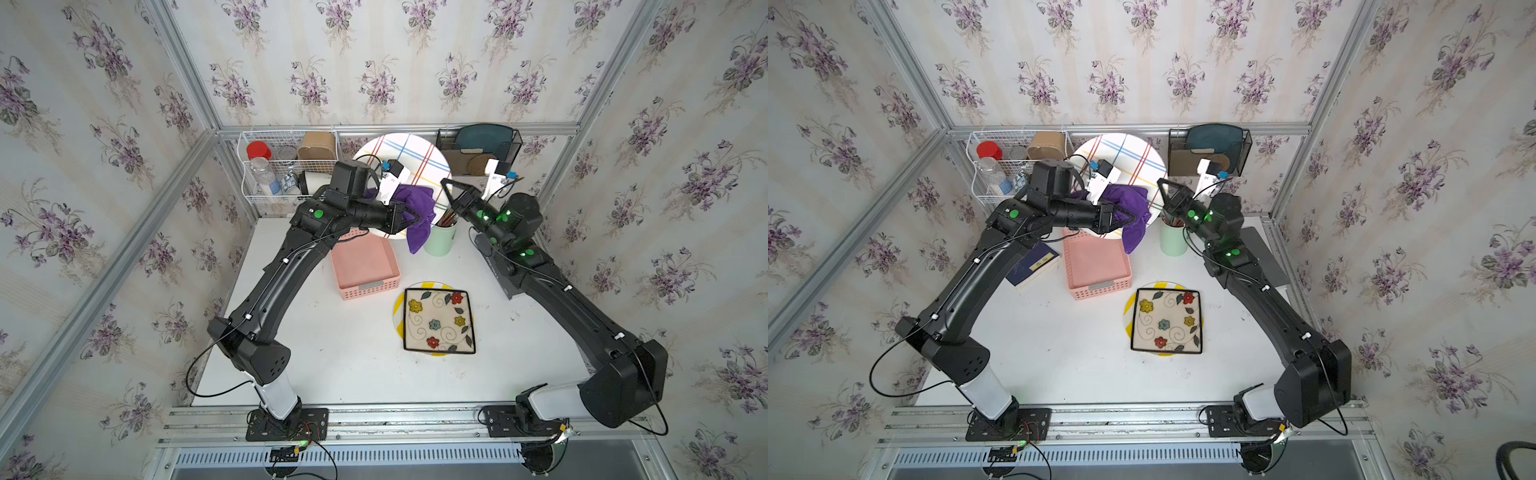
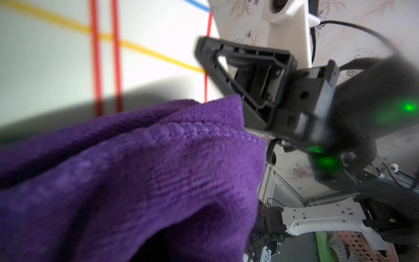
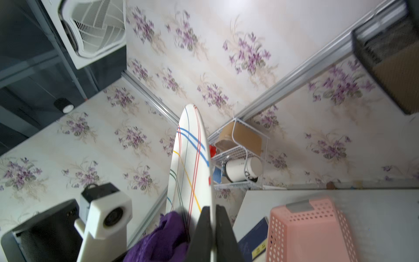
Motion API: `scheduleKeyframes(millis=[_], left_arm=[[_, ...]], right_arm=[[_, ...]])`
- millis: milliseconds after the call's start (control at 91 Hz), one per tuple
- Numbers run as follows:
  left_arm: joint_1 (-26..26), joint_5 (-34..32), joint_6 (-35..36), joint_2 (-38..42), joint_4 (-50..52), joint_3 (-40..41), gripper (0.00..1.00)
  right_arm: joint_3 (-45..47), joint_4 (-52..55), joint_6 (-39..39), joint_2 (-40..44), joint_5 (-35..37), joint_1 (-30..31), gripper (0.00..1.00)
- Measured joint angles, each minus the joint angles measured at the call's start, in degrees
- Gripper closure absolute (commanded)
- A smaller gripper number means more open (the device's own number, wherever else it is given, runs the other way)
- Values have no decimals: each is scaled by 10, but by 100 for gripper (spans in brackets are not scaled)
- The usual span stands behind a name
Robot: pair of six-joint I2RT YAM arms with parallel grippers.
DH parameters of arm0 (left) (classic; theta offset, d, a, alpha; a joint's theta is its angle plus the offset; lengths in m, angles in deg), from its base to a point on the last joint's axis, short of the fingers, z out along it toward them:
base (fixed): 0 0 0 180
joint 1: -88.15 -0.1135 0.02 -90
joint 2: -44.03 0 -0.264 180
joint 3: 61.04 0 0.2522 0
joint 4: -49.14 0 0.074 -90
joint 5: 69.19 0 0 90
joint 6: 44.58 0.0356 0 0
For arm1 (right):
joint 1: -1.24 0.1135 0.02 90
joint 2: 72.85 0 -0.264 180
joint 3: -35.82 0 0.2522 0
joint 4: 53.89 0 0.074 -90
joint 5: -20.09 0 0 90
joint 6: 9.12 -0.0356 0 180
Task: Wipe the wet plate dry
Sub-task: Wipe the plate with towel.
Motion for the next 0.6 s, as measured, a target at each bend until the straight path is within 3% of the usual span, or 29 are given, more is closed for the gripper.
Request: scheduleKeyframes(millis=[132,286,352,483,604], left_arm=[[-26,-2,-1,23,-1,11,100],[-75,1,-52,68,-45,80,100],[-105,20,-114,85,-103,129,100],[-161,61,-306,99,-288,234,100],[-172,87,-457,71,-436,240,100]], right_arm=[[36,-21,-22,40,3,-60,100],[107,-23,-41,92,-8,-77,100],[143,-27,-52,113,-14,-78,100],[193,-41,-87,142,-25,-87,100],[195,-85,-117,143,-45,-92,100]])
